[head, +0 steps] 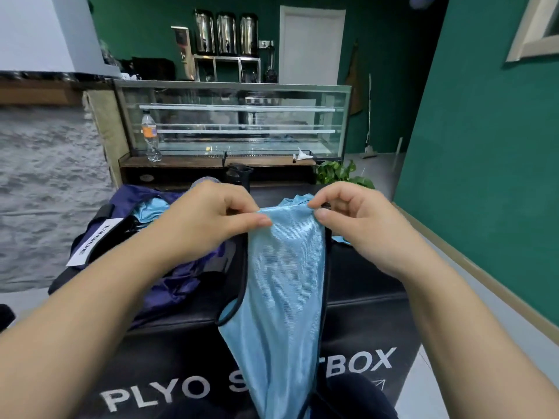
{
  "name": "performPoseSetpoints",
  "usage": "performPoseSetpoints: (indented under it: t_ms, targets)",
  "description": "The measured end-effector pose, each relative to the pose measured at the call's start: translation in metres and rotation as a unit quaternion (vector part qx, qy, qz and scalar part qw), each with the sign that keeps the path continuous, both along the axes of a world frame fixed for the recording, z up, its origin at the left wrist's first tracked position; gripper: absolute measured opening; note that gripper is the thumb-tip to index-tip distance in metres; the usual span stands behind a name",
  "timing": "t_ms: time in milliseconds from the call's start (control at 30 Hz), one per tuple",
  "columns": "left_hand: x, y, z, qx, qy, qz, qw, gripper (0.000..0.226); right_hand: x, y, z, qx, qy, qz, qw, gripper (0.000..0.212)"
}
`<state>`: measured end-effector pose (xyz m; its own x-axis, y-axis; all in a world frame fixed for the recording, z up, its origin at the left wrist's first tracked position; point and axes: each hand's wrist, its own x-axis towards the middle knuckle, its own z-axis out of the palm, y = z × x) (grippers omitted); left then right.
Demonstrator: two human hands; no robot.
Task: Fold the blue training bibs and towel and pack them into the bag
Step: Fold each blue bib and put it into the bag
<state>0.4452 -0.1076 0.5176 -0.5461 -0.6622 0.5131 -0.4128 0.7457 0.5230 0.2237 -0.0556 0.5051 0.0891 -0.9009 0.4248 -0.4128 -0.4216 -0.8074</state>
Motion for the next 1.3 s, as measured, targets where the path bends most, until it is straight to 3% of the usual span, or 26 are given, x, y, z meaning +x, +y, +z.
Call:
performPoseSetpoints:
  t_ms: [200, 333, 433, 500, 700, 1033, 1300]
  targets:
    - [-0.017, 0.002, 0.050, -0.062, -0.100, 0.064, 0.991, 0.019, 0.010, -0.019, 0.044, 0.017, 0.215, -0.081, 0.973, 0.026]
    - [-0.031, -0.003, 0.068, -0.112, -0.137, 0.091, 0.980, 0.031, 0.025, -0.043, 0.070, -0.004, 0.380, -0.145, 0.914, 0.020]
    - [-0.032, -0.008, 0.077, -0.124, -0.122, 0.126, 0.977, 0.034, 0.034, -0.054, 0.084, -0.027, 0.447, -0.202, 0.871, 0.018]
    - [-0.029, -0.011, 0.080, -0.128, -0.120, 0.133, 0.975, 0.034, 0.034, -0.057, 0.089, -0.028, 0.438, -0.195, 0.877, 0.017]
    - [-0.010, -0.018, 0.084, -0.134, -0.168, 0.130, 0.968, 0.034, 0.031, -0.051, 0.095, 0.043, 0.292, -0.067, 0.953, 0.019]
    - [-0.007, -0.028, 0.082, -0.144, -0.223, 0.121, 0.957, 0.031, 0.028, -0.049, 0.094, -0.021, 0.370, -0.061, 0.927, 0.025]
    - [-0.012, -0.031, 0.076, -0.151, -0.181, 0.102, 0.967, 0.018, 0.034, -0.049, 0.096, 0.032, 0.377, -0.092, 0.921, 0.012]
